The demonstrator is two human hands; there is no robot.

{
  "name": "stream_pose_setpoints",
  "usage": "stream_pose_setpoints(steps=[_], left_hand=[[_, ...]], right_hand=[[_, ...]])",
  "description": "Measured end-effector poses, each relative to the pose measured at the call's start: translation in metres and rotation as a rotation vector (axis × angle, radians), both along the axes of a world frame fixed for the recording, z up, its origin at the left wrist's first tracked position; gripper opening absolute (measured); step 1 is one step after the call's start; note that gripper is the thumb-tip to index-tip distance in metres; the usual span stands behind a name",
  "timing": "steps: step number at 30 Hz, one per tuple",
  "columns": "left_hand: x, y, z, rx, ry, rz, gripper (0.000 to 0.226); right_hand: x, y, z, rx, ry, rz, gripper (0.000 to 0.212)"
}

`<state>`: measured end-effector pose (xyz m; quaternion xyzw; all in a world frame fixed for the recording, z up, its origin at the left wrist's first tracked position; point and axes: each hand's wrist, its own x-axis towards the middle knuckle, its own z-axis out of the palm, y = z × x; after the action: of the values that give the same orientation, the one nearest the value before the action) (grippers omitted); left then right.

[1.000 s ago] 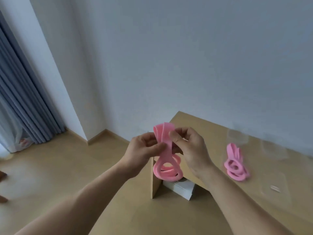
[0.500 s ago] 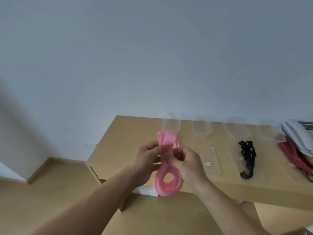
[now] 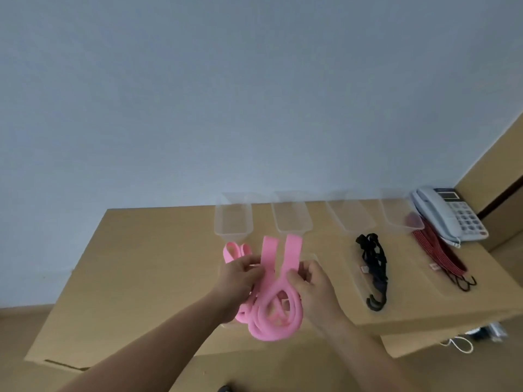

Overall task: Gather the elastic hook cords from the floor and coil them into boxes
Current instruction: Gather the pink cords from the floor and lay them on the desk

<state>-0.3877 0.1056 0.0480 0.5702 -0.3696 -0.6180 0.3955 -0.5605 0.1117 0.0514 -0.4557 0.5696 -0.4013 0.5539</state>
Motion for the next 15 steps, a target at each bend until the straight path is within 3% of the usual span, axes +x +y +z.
stream_pose_setpoints(steps=[11,15], left_hand=[[0.034,-0.059,-0.065,0.071,-0.343,-0.073,0.022],[0.028,-0.067,-0.075,0.004,-0.610,-0.133,0.025]], right_hand=[[-0.022,-0.064,-0.037,0.304,0.059,-0.053,0.012],[-0.032,-0.086,-0.050,0.358,0.083,-0.023,0.010]])
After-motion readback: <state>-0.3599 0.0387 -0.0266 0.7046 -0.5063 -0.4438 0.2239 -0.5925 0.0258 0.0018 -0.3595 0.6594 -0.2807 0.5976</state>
